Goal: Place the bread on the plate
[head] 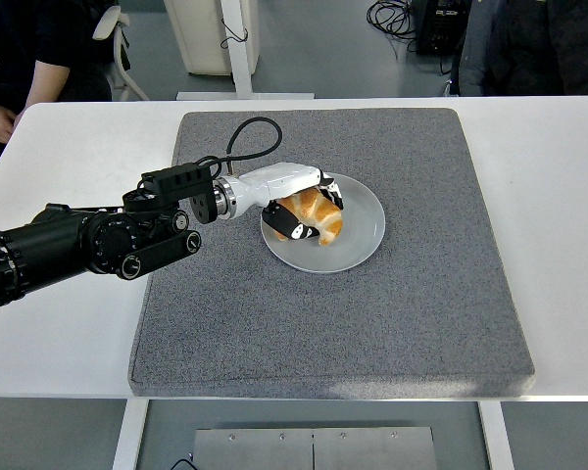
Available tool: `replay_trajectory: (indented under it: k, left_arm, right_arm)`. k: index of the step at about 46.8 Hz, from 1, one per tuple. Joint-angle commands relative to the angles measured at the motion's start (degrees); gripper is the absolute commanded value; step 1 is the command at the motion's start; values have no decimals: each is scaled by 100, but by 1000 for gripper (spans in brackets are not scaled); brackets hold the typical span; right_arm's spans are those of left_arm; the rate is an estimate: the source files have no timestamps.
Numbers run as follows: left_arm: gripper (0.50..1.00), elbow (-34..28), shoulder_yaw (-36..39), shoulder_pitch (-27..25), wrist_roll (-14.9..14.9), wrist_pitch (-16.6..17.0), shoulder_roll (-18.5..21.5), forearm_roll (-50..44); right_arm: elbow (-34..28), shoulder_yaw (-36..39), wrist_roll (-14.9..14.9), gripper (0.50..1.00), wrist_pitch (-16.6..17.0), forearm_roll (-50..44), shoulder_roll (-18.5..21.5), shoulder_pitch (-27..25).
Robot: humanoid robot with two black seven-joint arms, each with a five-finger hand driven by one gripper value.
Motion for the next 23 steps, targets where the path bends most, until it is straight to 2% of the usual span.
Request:
replay_trajectory:
  k: [1, 23]
  left_arm:
    - [500, 5, -3, 6, 0, -1, -23, -35]
    - [500, 5, -55, 103, 0, -1, -85, -61]
  right_arm:
    - [0, 3, 0, 1000, 0, 0, 0, 0]
    - [0, 3, 0, 1000, 0, 0, 0, 0]
